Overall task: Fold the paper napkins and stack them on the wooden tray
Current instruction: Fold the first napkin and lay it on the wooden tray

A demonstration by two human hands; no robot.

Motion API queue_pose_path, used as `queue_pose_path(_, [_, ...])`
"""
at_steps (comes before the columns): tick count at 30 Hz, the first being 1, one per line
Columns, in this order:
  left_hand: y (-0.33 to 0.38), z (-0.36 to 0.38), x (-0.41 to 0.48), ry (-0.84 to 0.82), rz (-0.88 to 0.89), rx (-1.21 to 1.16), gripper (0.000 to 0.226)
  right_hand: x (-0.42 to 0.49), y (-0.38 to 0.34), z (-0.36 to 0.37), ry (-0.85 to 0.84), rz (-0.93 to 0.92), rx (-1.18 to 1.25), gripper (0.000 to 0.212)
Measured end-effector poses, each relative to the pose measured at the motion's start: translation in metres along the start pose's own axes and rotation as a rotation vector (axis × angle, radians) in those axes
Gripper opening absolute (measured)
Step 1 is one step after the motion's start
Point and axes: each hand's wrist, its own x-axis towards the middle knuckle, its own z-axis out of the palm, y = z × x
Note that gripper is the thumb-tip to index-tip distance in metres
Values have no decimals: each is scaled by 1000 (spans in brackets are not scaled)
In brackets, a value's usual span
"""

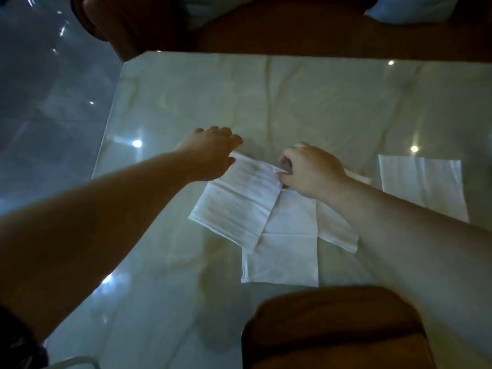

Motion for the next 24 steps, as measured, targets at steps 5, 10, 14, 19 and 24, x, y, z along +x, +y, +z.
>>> queue_pose_path(5, [-4,4,5,-54,-19,-113,44,8,0,4,3,54,49,8])
queue_pose_path(10, [-7,0,-4,-11,-37,-197,20,12,-8,-1,74,-5,177,5])
queue_pose_path(14, [-14,-9,-29,65,-115,-251,10,-2,-22,-14,161,-82,279,6])
queue_pose_path(19, [-14,-11,-74,193,-28,-203,9,-38,-44,-9,219,-245,265,4])
queue_pose_path(24, [-4,-8,-112,135,87,-152,11,-67,-56,13,128,-336,194,6])
